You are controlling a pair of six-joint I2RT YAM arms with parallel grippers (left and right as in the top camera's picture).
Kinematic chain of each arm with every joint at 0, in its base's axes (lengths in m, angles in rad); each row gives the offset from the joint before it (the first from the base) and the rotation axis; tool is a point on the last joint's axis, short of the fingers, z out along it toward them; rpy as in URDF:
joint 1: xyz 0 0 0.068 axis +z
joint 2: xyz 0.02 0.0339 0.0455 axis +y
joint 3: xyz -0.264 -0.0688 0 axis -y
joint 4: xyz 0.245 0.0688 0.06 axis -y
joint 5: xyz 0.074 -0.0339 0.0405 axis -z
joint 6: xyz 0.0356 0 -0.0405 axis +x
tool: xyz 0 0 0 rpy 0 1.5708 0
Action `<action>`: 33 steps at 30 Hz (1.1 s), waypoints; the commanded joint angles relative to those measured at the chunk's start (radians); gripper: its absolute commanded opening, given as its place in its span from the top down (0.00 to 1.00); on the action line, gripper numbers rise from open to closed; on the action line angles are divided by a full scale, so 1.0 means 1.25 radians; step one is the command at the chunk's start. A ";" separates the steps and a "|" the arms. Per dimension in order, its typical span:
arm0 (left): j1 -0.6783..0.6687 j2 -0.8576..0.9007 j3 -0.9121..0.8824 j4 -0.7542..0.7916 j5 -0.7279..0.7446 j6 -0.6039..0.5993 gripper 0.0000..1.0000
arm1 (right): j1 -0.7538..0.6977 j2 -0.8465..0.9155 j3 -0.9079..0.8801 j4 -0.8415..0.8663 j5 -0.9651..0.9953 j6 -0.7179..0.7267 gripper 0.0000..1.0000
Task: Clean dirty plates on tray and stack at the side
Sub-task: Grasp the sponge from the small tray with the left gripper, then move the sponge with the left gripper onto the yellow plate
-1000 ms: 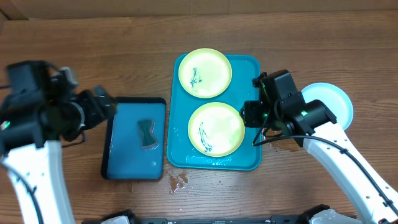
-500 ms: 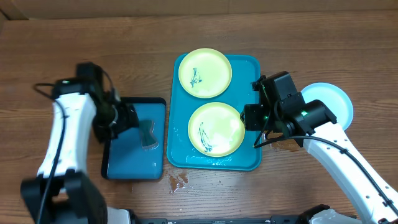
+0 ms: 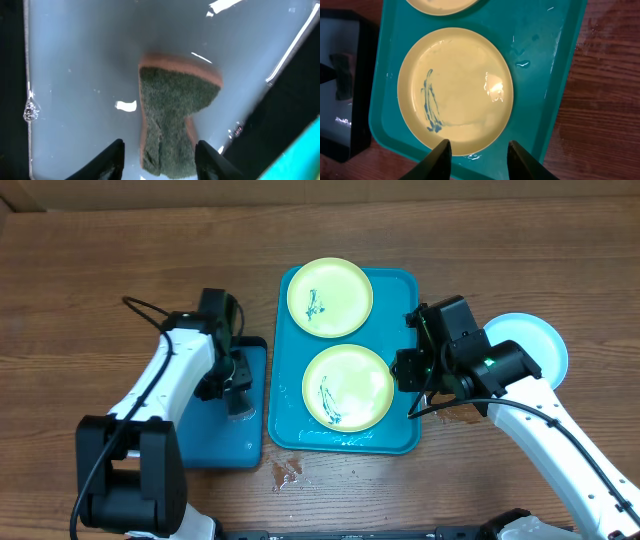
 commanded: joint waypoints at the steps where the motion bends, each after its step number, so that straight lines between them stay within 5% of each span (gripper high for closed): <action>1: -0.016 0.036 -0.004 0.010 -0.057 -0.053 0.59 | -0.004 -0.007 0.013 0.001 0.000 -0.003 0.62; 3: -0.021 0.063 -0.006 0.008 -0.056 -0.053 0.60 | -0.004 -0.007 0.013 0.001 0.000 -0.003 0.62; 7: -0.021 0.105 -0.006 0.011 -0.053 -0.053 0.76 | -0.011 -0.007 0.013 0.001 0.026 0.036 0.62; 9: -0.019 0.114 -0.006 0.017 -0.050 -0.053 0.96 | -0.021 -0.007 0.013 0.002 0.063 0.068 0.62; 20: -0.016 0.002 0.046 -0.040 -0.025 -0.043 0.96 | -0.156 0.030 0.012 0.022 -0.006 0.059 0.62; 33: -0.014 -0.139 0.059 -0.072 -0.020 0.022 0.96 | -0.087 0.223 0.010 0.062 -0.107 -0.097 0.73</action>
